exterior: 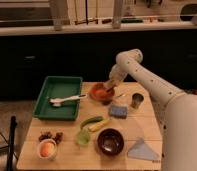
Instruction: Place eraser in red bowl
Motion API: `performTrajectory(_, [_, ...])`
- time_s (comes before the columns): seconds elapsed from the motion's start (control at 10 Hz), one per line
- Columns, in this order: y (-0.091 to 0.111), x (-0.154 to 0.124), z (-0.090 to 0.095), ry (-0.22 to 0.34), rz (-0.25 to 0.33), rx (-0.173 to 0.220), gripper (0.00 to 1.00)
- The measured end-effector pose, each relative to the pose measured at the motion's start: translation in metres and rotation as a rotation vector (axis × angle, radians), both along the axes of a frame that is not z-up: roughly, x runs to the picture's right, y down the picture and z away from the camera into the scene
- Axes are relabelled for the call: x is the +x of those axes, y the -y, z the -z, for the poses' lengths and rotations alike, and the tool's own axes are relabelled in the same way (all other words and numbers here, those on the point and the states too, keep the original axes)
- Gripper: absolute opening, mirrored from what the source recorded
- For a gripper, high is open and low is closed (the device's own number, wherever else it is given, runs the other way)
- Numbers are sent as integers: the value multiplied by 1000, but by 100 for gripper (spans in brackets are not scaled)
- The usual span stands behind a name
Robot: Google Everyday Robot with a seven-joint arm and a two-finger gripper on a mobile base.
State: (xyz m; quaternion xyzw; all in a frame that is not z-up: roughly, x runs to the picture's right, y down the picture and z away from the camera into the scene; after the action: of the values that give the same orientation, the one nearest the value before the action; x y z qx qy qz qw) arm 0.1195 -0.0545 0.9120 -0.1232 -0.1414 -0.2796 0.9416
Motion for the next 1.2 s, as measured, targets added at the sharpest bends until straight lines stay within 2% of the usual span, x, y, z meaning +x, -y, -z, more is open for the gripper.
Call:
performTrajectory(0.3, [-3, -14, -4, 14, 29, -10, 3])
performTrajectory(1.2, [-14, -26, -15, 33, 73, -45, 3])
